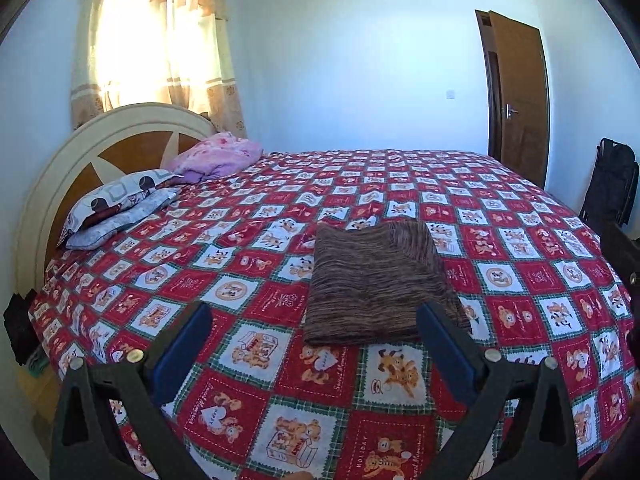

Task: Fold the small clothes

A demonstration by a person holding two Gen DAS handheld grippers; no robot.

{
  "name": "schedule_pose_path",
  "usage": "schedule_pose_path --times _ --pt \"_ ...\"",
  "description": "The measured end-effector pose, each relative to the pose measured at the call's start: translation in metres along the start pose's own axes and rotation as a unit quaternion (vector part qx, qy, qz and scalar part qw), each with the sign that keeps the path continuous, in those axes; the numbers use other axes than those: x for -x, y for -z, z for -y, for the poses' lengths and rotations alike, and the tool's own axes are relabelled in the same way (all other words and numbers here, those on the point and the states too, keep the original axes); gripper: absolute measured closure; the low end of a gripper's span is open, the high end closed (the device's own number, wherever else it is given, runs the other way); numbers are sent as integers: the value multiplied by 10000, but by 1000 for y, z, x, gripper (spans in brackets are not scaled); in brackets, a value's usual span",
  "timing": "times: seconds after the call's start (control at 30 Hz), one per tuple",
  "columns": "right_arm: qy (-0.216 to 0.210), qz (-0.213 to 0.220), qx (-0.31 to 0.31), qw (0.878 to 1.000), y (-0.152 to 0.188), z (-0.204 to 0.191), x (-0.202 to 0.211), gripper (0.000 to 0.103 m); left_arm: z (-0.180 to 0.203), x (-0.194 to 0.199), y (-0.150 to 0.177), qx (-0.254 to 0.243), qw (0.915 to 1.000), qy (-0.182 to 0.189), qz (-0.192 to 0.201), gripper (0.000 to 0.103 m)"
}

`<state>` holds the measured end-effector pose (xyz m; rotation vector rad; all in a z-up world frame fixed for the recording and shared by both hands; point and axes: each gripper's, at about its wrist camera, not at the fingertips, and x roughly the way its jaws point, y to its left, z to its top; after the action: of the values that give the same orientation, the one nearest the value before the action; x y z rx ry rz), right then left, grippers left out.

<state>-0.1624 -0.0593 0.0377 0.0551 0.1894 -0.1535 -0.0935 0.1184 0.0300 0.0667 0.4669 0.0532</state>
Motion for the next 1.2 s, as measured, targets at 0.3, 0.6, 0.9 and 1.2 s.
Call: schedule_pose_path --times 0.3,0.6,0.9,1.2 --pt "11 -107 12 9999 3 0 -2 19 -1 0 2 -13 10000 2 -45 0" --pt "19 -180 -25 9998 5 3 -4 19 0 -1 4 -58 9999 -56 -87 0" --pt "58 -213 -61 9997 7 3 -5 19 1 -4 4 -40 9999 -48 -152 0" --pt "44 -212 -72 9997 7 4 -3 19 1 -3 4 -49 9998 -46 -162 0"
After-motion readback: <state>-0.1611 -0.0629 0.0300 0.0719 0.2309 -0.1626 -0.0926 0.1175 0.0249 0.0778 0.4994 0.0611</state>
